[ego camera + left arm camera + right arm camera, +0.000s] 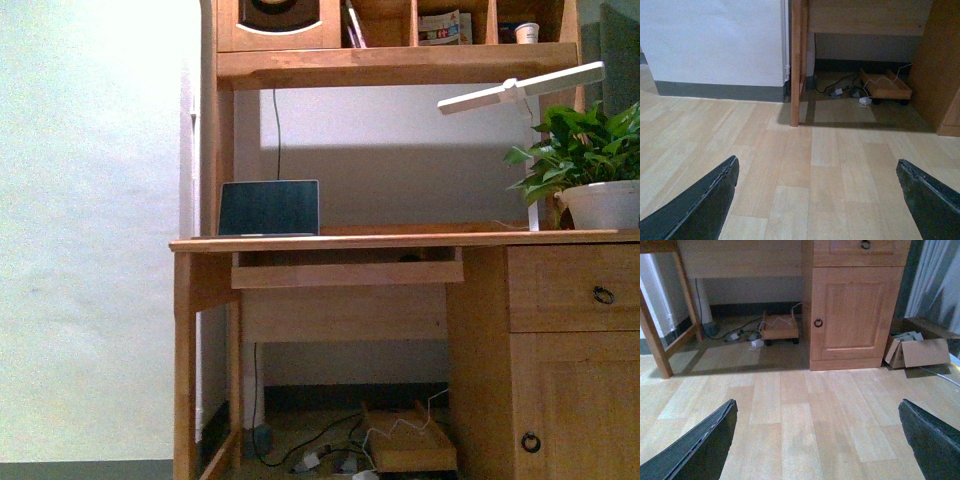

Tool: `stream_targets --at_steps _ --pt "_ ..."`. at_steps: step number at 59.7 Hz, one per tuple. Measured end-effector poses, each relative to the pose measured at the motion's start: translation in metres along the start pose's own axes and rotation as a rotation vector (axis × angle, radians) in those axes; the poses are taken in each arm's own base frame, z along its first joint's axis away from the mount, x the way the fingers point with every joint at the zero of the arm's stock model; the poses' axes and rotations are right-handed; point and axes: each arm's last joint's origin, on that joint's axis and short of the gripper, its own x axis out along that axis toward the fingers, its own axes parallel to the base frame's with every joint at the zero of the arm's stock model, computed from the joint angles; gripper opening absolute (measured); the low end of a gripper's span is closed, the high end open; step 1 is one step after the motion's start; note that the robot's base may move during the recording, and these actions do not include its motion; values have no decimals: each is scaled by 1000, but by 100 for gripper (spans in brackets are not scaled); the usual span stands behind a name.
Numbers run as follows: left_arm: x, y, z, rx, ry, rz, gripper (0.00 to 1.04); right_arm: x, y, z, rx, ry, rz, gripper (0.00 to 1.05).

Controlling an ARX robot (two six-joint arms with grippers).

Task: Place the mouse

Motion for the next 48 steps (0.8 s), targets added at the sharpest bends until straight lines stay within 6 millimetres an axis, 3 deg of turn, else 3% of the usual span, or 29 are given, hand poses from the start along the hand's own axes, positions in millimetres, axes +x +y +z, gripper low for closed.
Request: stream_targets --at_steps 48 --pt "0 0 0 0 0 0 97 0 0 0 0 0 0 97"
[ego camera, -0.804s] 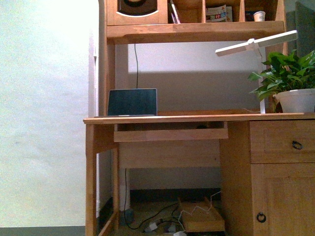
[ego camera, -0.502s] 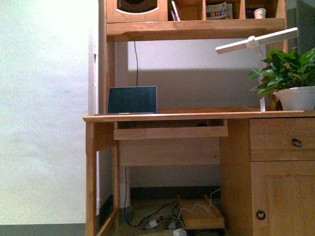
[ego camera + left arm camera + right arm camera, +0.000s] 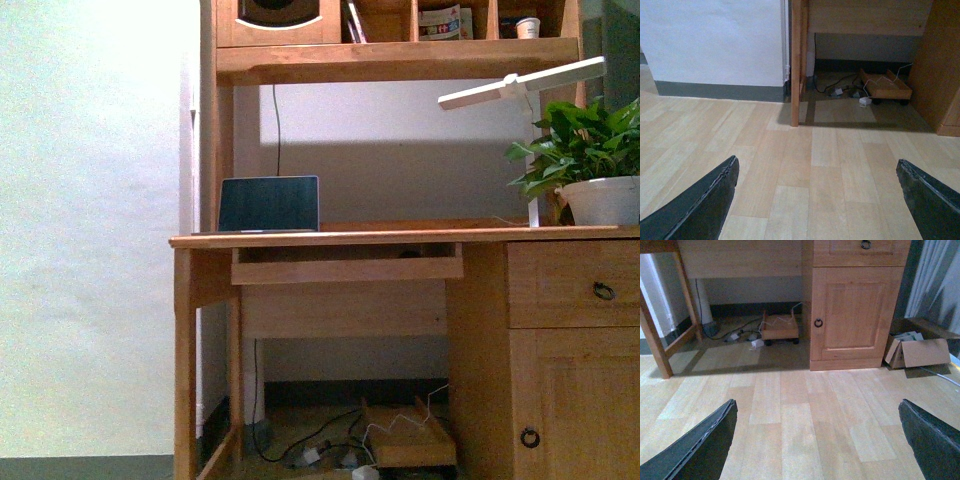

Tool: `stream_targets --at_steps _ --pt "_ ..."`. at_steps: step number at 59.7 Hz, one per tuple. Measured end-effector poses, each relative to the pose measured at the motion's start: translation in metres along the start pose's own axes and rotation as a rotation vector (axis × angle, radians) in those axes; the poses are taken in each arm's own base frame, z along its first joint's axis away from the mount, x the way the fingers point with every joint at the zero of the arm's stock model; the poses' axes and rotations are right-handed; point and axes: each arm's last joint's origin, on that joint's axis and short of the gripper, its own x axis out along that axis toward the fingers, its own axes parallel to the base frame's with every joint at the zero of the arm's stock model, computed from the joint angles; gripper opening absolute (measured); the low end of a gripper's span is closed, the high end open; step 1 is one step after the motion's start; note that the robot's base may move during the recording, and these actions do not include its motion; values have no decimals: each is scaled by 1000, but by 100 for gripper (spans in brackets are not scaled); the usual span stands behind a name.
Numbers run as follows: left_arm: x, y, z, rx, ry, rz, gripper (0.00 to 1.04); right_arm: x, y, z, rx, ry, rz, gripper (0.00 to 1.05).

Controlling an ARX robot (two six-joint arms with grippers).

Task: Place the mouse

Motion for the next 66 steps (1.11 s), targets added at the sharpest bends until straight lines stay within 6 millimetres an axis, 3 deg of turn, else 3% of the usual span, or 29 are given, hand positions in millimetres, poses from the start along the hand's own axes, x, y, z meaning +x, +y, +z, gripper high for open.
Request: stream_targets --at_steps 66 --pt "0 0 0 0 0 -1 97 0 0 0 0 0 0 97"
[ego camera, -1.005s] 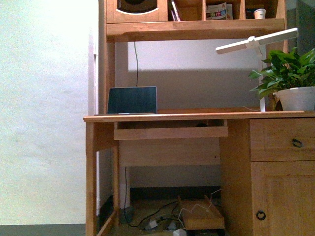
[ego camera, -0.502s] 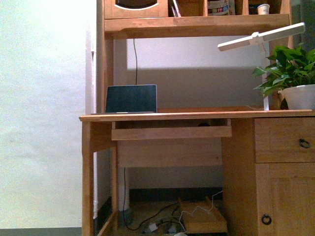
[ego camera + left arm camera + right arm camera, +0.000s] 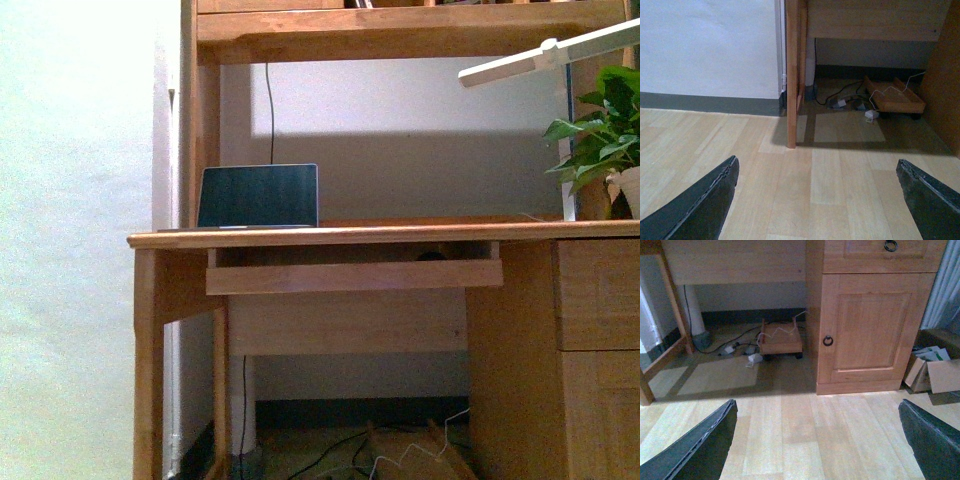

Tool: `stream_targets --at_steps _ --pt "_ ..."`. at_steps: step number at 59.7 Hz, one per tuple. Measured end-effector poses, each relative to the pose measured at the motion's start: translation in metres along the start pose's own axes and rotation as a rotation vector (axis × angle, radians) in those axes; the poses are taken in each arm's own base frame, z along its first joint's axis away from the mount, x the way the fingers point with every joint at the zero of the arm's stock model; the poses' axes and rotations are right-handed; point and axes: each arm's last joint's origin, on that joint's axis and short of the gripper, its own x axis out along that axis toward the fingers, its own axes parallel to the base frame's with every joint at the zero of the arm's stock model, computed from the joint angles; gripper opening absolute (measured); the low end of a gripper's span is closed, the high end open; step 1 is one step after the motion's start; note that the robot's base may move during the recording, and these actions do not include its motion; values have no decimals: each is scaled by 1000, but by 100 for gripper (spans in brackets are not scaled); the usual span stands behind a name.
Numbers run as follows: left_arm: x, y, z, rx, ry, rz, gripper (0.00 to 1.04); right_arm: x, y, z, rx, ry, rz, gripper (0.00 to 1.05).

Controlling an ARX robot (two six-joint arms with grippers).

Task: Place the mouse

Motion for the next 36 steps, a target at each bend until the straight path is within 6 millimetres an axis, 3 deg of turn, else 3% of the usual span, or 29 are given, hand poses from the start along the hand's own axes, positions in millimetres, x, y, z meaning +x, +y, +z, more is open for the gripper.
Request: stream_targets --at_steps 36 --pt "0 0 0 0 0 0 97 0 0 0 0 0 0 97"
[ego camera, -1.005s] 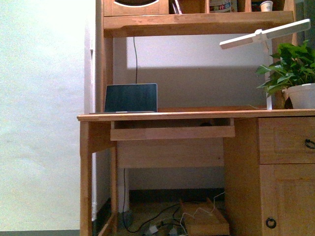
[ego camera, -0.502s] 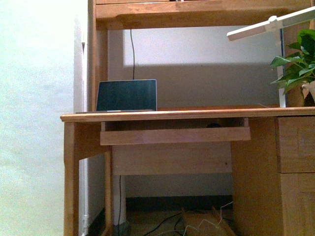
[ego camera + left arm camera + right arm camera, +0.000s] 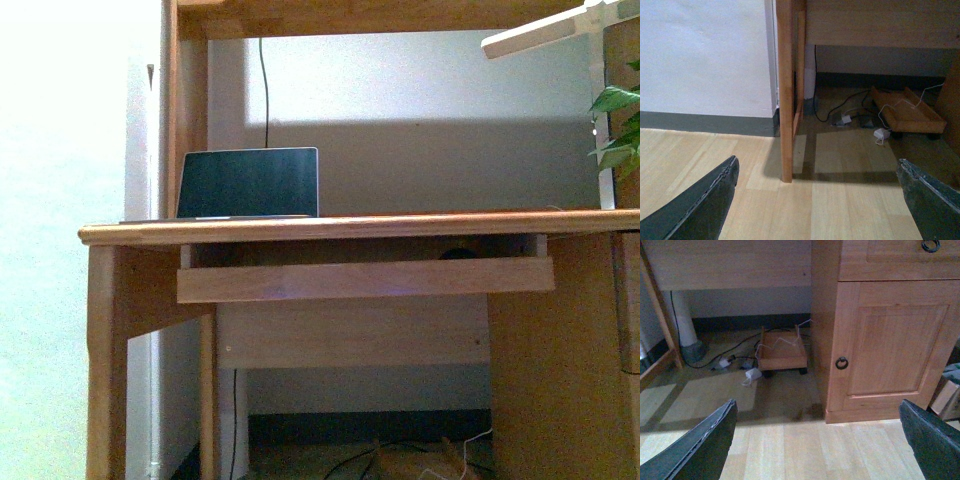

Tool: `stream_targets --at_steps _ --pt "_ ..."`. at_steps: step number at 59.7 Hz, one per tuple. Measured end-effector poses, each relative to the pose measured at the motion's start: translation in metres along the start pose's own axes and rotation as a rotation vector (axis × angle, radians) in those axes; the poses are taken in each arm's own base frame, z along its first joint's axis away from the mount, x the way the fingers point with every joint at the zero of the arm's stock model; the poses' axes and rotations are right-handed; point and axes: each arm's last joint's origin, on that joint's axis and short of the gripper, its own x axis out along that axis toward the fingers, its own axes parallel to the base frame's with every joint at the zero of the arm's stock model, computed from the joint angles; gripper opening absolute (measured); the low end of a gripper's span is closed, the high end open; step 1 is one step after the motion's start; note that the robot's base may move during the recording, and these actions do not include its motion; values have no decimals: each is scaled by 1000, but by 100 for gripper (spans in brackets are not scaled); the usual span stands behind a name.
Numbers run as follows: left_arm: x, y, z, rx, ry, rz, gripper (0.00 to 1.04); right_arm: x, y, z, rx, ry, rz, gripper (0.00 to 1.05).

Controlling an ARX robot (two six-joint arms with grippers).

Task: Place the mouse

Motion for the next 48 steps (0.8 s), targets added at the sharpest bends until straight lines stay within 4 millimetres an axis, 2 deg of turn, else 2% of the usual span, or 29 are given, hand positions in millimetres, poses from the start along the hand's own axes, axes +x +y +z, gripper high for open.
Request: stream_targets --at_steps 48 --pt "0 0 0 0 0 0 97 0 0 0 0 0 0 97"
